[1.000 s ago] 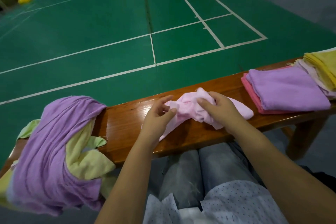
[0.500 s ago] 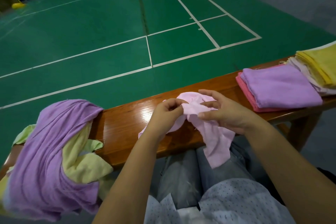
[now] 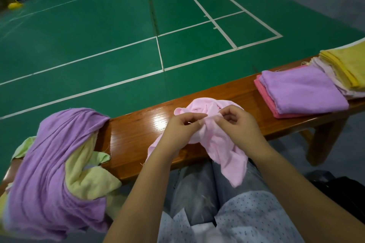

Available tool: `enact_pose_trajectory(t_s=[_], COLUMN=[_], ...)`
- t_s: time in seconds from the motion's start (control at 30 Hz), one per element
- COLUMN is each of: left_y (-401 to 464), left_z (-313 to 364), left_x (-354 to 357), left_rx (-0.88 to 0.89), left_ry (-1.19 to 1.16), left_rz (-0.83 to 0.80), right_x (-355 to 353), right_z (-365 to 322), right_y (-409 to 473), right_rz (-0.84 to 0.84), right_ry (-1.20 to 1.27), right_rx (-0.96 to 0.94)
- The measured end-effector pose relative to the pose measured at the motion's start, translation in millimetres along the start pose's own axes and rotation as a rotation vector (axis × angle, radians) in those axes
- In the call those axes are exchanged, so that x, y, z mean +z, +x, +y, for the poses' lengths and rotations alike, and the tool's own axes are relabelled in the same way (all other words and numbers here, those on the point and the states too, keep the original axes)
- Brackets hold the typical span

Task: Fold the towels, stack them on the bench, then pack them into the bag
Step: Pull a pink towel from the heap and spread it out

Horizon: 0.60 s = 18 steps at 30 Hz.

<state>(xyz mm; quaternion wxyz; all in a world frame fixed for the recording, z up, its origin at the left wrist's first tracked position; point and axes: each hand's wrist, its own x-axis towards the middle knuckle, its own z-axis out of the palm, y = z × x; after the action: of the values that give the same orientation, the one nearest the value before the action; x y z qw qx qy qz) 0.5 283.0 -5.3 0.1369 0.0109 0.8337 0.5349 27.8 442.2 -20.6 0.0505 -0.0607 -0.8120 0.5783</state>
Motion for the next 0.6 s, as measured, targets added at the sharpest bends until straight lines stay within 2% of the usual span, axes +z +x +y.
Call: enact_pose_trajectory(t_s=[0.1,0.17,0.33,0.47,0.6], left_y=[-3,-7,-16,-23,-26], left_z=[-9,-12,-18,-21,-25], left_x=[5,11,22,26,30], left_rx=[0.001,-0.044,-0.178,-0.109,-0.061], left_ry=[-0.124,-0.164,-0.241,-0.254,-0.244], left_rz=[0.096,0.160,0.154,0.134,0.119], right_x=[0,3,16,22,25], right_z=[5,8,9,12,12], right_y=[0,-1,-3,-7,-10], right_rz=[0.119,0.135,0.085,-0.002,-0.080], right_ry=[0.085,0.087,-0.035,-0.080,0.048], right_rx=[0.152,0.213,0.214,0.218,0.274])
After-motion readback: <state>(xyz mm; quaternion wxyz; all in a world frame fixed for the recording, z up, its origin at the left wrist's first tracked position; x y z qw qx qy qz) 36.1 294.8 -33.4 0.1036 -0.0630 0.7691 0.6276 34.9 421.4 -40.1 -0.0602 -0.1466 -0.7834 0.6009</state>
